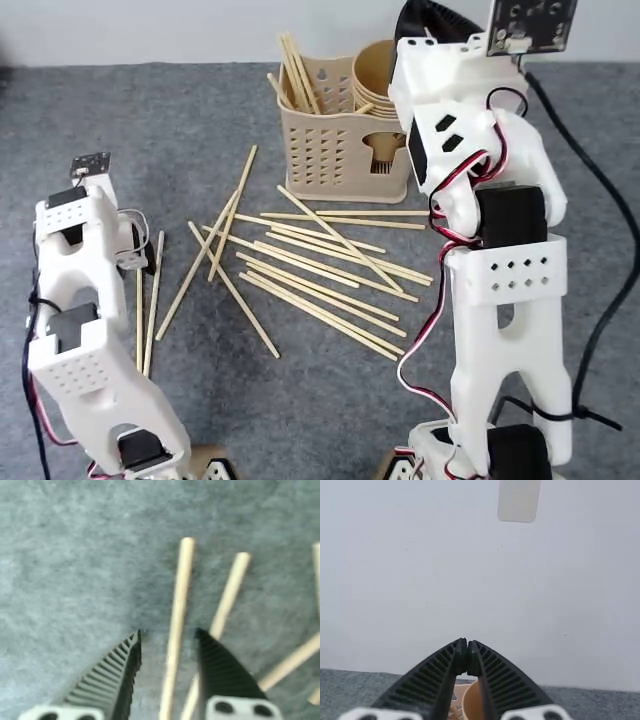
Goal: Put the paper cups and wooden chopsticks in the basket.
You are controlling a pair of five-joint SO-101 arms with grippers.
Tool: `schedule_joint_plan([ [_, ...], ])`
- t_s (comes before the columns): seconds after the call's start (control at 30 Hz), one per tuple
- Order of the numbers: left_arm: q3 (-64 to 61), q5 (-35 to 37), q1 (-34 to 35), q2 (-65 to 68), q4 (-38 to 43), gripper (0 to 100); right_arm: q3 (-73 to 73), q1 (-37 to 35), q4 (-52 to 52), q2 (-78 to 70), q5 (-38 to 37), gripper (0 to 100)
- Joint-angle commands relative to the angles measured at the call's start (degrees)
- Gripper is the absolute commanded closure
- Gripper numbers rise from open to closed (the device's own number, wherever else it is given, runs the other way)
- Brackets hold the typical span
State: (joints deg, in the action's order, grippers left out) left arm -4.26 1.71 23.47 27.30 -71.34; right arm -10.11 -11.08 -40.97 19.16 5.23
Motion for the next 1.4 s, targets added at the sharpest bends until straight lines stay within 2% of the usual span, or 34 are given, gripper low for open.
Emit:
schedule_joint_plan([
  [0.0,1.01,0.18,-1.23,0.26,0.97,99,-3.34,0.31,-0.4,1.8,-0.7,98.0],
  [0.27,1.71,0.7,-2.73,-1.76,-0.44,99,-3.34,0.31,-0.4,2.33,-0.7,98.0],
  [0.5,10.07,2.55,-5.89,-18.64,-13.8,99,-3.43,0.22,-0.4,2.42,-0.7,98.0],
  [0.8,11.56,2.55,-12.84,-39.12,-14.15,99,-3.52,0.48,-0.48,4.62,-0.62,98.0],
  [1.03,11.3,2.9,-19.87,-46.86,-2.29,99,-3.43,0.31,-3.47,10.51,-0.44,98.0],
  [1.27,10.68,13.36,-24.97,-47.12,19.78,99,-3.43,0.75,-3.47,11.56,-0.62,98.0],
  [1.37,7.25,17.41,-26.99,-47.21,31.65,99,-3.43,0.75,-3.3,11.74,-0.62,98.0],
])
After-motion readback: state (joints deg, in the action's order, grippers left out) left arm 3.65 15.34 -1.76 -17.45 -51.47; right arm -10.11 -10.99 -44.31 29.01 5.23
